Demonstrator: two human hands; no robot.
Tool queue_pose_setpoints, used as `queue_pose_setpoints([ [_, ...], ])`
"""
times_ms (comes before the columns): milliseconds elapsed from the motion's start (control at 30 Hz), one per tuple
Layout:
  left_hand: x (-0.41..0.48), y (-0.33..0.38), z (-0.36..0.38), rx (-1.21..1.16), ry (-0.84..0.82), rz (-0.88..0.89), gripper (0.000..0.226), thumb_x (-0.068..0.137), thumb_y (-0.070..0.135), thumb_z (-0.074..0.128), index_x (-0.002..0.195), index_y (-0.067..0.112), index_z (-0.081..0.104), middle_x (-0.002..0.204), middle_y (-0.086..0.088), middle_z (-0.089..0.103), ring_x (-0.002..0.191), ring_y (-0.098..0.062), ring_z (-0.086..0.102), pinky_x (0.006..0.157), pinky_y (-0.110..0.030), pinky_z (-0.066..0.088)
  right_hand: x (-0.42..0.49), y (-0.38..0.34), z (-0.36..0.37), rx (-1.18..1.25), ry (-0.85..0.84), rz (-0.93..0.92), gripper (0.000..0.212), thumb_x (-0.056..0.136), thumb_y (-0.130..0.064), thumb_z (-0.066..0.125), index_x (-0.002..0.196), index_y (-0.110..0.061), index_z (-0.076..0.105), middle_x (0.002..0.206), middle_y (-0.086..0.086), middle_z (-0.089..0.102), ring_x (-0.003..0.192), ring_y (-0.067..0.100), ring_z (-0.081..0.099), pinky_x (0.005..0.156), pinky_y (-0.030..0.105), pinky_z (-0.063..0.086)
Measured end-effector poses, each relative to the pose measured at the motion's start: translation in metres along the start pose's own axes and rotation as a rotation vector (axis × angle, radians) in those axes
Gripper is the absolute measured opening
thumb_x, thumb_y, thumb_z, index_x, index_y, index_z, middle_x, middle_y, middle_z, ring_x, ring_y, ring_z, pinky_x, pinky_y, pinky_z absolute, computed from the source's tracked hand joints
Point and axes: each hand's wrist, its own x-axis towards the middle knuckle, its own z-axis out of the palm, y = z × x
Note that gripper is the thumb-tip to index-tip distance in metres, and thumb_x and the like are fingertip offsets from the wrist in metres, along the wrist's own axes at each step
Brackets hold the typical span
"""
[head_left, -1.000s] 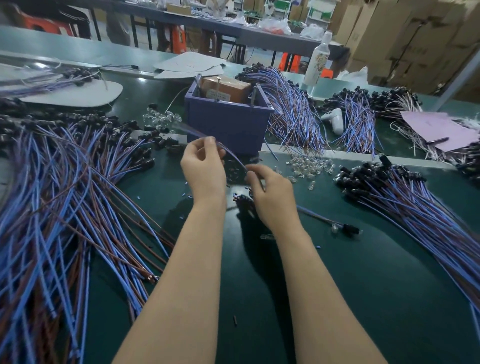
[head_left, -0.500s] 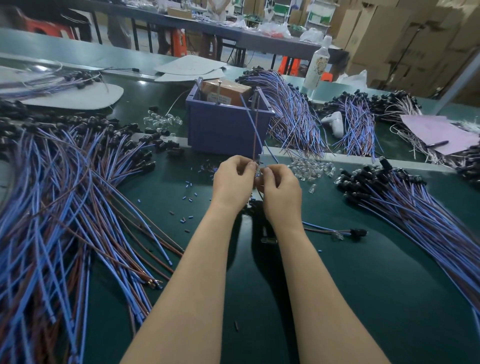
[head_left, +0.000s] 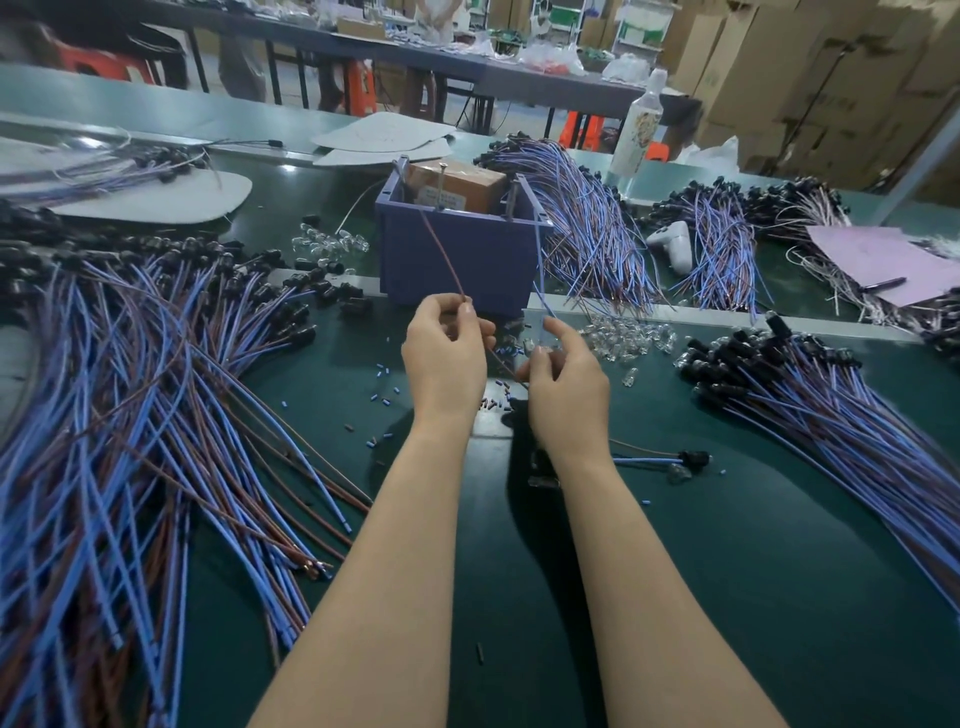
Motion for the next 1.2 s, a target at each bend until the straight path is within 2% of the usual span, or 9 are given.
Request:
queue_pose_setpoints([
  [267, 0.0031, -0.0026, -0.0003, 0.024, -0.031, 0.039, 0.022, 0.097, 0.01, 0.047, 0.117, 0.012, 0.057, 0.07, 0.007, 0.063, 0.064, -0.005, 0.061, 0.063, -0.013, 0.049, 0.0008, -0.0007, 0.0018, -0.005, -0.036, 0.005, 0.035, 0.095, -0.008, 0.047, 0.129, -0.013, 0.054, 0.073, 0.0, 0.065, 0.07, 0.013, 0.058, 0.062, 0.009, 0.037],
  [367, 0.0043, -0.0033, -0.0001, 0.032, -0.034, 0.051, 0.03, 0.096, 0.009, 0.049, 0.125, 0.012, 0.053, 0.071, 0.006, 0.064, 0.065, -0.007, 0.061, 0.067, -0.016, 0.05, 0.0001, -0.0018, 0.0022, -0.003, -0.053, 0.004, 0.035, 0.095, -0.008, 0.047, 0.129, -0.013, 0.055, 0.075, 0.003, 0.066, 0.073, 0.015, 0.059, 0.068, 0.016, 0.038],
  [433, 0.0046, -0.0039, 0.0, 0.027, -0.037, 0.056, 0.033, 0.096, 0.008, 0.049, 0.128, 0.012, 0.051, 0.072, 0.004, 0.065, 0.064, -0.007, 0.061, 0.07, -0.019, 0.051, -0.0001, -0.0017, 0.0022, 0.005, -0.057, 0.006, 0.036, 0.095, -0.007, 0.047, 0.129, -0.014, 0.055, 0.075, 0.003, 0.066, 0.073, 0.014, 0.059, 0.067, 0.016, 0.036],
  [533, 0.0051, -0.0044, -0.0005, 0.043, -0.039, 0.06, 0.034, 0.096, 0.008, 0.048, 0.129, 0.013, 0.051, 0.074, 0.003, 0.065, 0.065, -0.006, 0.061, 0.069, -0.017, 0.051, 0.0, -0.0013, 0.0011, 0.017, -0.063, 0.009, 0.036, 0.095, -0.008, 0.047, 0.13, -0.015, 0.054, 0.075, 0.002, 0.066, 0.07, 0.011, 0.058, 0.063, 0.012, 0.035],
  [600, 0.0052, -0.0046, -0.0006, 0.045, -0.038, 0.056, 0.034, 0.096, 0.007, 0.048, 0.129, 0.012, 0.051, 0.074, 0.004, 0.065, 0.065, -0.005, 0.061, 0.069, -0.016, 0.051, 0.0001, -0.0008, 0.0004, 0.03, -0.068, 0.013, 0.038, 0.095, -0.008, 0.047, 0.131, -0.016, 0.051, 0.074, 0.001, 0.065, 0.067, 0.007, 0.057, 0.058, 0.006, 0.036],
  [700, 0.0043, -0.0047, -0.0005, 0.049, -0.027, 0.056, 0.033, 0.096, 0.007, 0.048, 0.129, 0.012, 0.052, 0.073, 0.004, 0.065, 0.065, -0.006, 0.061, 0.071, -0.02, 0.051, 0.0003, -0.0002, 0.0006, 0.059, -0.064, 0.024, 0.039, 0.096, -0.008, 0.046, 0.133, -0.017, 0.049, 0.073, 0.0, 0.064, 0.064, 0.001, 0.056, 0.055, 0.0, 0.037],
  [967, 0.0052, -0.0052, -0.0012, 0.052, -0.019, 0.064, 0.033, 0.096, 0.008, 0.048, 0.129, 0.012, 0.052, 0.073, 0.005, 0.065, 0.065, -0.006, 0.062, 0.076, -0.025, 0.053, 0.001, -0.0008, 0.0018, 0.067, -0.088, 0.038, 0.039, 0.095, -0.007, 0.046, 0.132, -0.019, 0.051, 0.07, -0.003, 0.063, 0.063, 0.002, 0.057, 0.053, 0.001, 0.038],
  [1200, 0.0069, -0.0064, -0.0022, 0.05, -0.047, 0.057, 0.033, 0.096, 0.008, 0.047, 0.129, 0.014, 0.053, 0.075, 0.005, 0.065, 0.064, -0.002, 0.061, 0.07, -0.015, 0.05, 0.0006, 0.0006, 0.0026, 0.055, -0.085, 0.034, 0.037, 0.095, -0.009, 0.046, 0.129, -0.021, 0.054, 0.067, -0.007, 0.061, 0.06, 0.004, 0.055, 0.058, 0.006, 0.039],
])
